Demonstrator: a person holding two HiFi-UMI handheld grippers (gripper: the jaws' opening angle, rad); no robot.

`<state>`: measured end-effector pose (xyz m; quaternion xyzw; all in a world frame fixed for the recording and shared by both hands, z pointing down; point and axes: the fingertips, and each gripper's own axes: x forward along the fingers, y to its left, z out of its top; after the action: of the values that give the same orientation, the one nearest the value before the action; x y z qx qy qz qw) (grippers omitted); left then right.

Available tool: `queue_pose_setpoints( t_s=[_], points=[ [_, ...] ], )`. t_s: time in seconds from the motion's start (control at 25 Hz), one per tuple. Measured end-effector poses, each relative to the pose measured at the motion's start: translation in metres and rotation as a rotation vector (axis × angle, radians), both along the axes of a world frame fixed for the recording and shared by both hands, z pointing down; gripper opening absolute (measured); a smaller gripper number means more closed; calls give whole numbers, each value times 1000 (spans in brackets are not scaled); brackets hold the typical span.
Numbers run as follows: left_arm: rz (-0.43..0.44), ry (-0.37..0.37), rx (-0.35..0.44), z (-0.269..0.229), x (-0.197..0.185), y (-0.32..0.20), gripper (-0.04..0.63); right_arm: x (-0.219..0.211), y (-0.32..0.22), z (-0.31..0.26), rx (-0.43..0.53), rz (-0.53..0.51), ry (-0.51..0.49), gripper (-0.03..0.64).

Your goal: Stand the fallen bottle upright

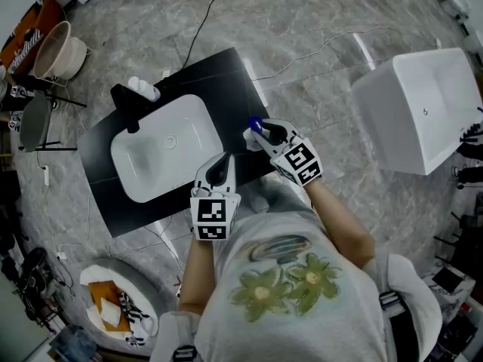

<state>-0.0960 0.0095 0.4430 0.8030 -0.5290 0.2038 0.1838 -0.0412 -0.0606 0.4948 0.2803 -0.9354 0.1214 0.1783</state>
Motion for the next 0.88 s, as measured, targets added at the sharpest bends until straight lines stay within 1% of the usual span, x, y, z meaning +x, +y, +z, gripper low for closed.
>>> queue_pose_setpoints(
  t_s=[0.28,0.88],
  points=[
    [6,-6,8,0,5,-1,18,3,12,-1,69,-21,25,101],
    [2,-13,2,1,12,10,18,10,31,-2,106,-31,48,101]
  ],
)
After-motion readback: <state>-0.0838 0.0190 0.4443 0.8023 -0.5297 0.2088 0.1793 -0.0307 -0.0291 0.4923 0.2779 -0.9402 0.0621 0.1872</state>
